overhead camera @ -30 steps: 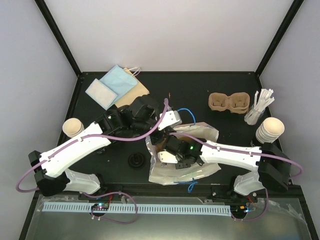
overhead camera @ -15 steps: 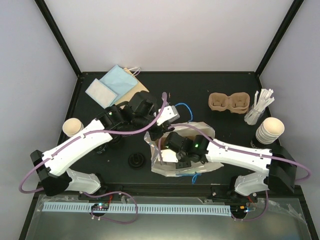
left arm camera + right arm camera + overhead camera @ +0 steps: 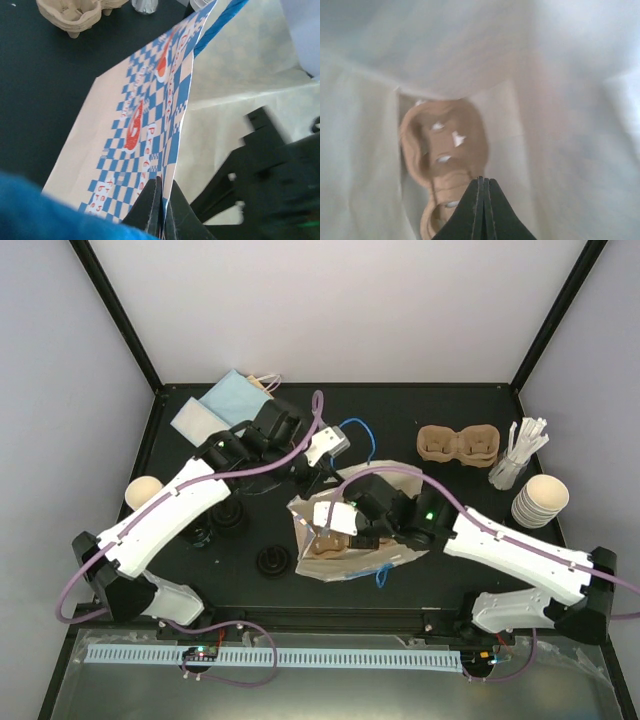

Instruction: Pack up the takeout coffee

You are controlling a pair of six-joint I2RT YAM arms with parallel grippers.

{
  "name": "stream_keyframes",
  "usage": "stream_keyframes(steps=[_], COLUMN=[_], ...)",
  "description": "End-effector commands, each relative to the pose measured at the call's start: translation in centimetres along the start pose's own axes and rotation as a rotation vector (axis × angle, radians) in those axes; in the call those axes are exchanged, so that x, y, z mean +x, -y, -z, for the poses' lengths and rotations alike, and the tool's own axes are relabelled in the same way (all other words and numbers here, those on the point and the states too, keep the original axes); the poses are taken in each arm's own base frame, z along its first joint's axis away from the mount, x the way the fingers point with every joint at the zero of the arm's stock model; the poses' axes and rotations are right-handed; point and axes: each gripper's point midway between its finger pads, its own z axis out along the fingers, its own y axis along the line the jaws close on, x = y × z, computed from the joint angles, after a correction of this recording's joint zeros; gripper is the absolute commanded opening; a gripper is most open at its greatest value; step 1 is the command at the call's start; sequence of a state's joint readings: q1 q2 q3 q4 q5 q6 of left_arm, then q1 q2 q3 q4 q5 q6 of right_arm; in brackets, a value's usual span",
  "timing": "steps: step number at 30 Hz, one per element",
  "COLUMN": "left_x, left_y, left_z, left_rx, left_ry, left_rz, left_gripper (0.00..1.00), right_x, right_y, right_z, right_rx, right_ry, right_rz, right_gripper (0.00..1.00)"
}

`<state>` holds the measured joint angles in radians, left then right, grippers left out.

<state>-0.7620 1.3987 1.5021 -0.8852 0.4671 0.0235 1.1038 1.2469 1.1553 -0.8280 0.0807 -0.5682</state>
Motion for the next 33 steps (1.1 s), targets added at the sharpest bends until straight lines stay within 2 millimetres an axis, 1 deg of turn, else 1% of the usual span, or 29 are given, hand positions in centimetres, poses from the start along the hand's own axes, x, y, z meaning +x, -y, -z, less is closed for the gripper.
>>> stream_keyframes(steps=[1,3,5,7,10,13,16,18,22,24,25,26,27,28,29,30,31,33], left_x=[-1.9,-2.2,-2.5,-2.7,-3.0,-3.2,-3.8,-3.9,-3.5,-3.3,-3.2,-3.1,-3.0,-3.0,-3.0,-2.9,-2.9,-2.7], left_y=[-0.1,-1.0,-1.9,-2.8,-4.3,-6.4,-8.0,-9.5,-12.4,-13.8,-14.3,-14.4,-14.4,-14.3,-14.2,-14.0,-13.8,-13.5], left_z=[0.9,0.6,0.4,0.2,0.0,-0.1,0.1,0.7,1.7,2.2,2.4,2.4,2.5,2.6,2.7,2.9,3.2,3.9], left_rx=[0.064,0.056,0.06,0.067,0.068,0.072,0.067,0.017,-0.053,-0.082,-0.091,-0.09,-0.089,-0.089,-0.09,-0.091,-0.094,-0.116], left_ry=[0.028,0.024,0.023,0.02,0.008,0.02,0.081,0.132,0.207,0.245,0.261,0.27,0.275,0.279,0.282,0.286,0.289,0.296], left_rz=[0.094,0.126,0.168,0.214,0.295,0.413,0.454,0.479,0.547,0.578,0.589,0.594,0.586,0.581,0.574,0.566,0.559,0.541], left_gripper=[0.02,0.01,0.01,0.02,0.02,0.02,0.02,0.02,0.02,0.02,0.03,0.05,0.1,0.2,0.38,0.49,0.56,0.67], right_x=[-3.6,-3.9,-4.0,-4.0,-4.1,-2.6,-1.1,0.5,3.5,5.1,6.1,7.0,7.8,8.6,9.1,9.5,9.8,10.3], right_y=[6.3,9.1,11.1,12.5,14.0,16.1,16.8,16.7,16.4,16.1,16.1,16.0,15.8,15.6,15.4,15.1,14.8,14.2], right_z=[5.3,7.3,9.2,10.7,12.8,15.0,15.7,15.3,15.3,15.5,15.6,15.7,15.8,15.9,15.9,16.0,15.9,15.7], right_rx=[0.241,0.357,0.436,0.506,0.592,0.712,0.722,0.728,0.768,0.773,0.778,0.785,0.787,0.789,0.785,0.779,0.767,0.75], right_ry=[0.167,0.2,0.232,0.266,0.325,0.363,0.338,0.269,0.183,0.171,0.167,0.158,0.149,0.141,0.138,0.14,0.142,0.143], right_rz=[-0.145,-0.24,-0.303,-0.356,-0.453,-0.66,-0.806,-0.867,-0.986,-1.054,-1.096,-1.133,-1.166,-1.189,-1.208,-1.221,-1.229,-1.239], right_gripper=[0.01,0.01,0.01,0.01,0.02,0.02,0.02,0.05,0.08,0.14,0.19,0.25,0.28,0.31,0.4,0.54,0.63,0.76])
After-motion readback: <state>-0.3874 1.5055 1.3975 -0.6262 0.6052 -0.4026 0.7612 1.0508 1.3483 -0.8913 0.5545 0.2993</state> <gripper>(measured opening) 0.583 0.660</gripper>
